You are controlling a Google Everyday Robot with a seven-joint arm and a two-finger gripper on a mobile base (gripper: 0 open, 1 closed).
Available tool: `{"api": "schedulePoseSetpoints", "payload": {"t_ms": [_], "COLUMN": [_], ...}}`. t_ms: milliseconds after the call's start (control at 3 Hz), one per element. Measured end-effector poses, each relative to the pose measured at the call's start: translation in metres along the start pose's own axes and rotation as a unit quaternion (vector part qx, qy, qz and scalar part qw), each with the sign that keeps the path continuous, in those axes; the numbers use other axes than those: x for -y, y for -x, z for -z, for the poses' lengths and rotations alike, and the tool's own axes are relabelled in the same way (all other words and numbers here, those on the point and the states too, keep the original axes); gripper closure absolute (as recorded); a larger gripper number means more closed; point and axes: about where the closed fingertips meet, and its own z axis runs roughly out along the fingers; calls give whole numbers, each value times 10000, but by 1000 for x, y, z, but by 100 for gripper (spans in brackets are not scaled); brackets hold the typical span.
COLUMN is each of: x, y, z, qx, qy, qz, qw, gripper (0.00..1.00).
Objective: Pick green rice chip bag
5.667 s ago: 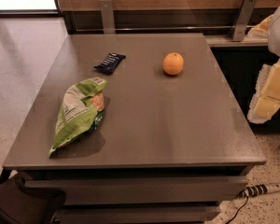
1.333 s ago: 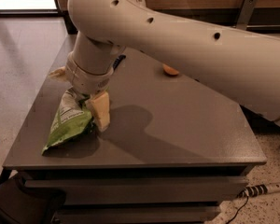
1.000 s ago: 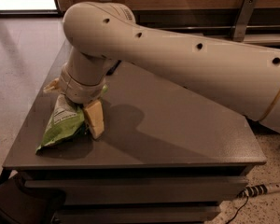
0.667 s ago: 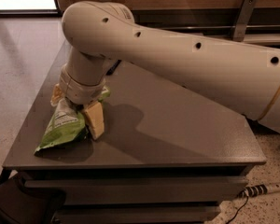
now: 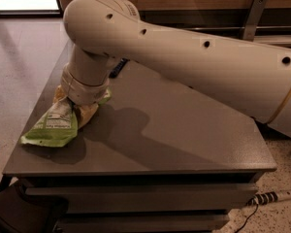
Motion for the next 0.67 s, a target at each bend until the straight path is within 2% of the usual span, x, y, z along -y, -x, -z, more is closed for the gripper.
{"api": "schedulePoseSetpoints", "payload": {"t_ms": [333, 667], "x": [0, 7], "y": [1, 1], "z": [0, 3], "qx": [-2, 94], "qy": [3, -34], "qz": [10, 68], "qw": [10000, 9999], "gripper": [100, 100]}}
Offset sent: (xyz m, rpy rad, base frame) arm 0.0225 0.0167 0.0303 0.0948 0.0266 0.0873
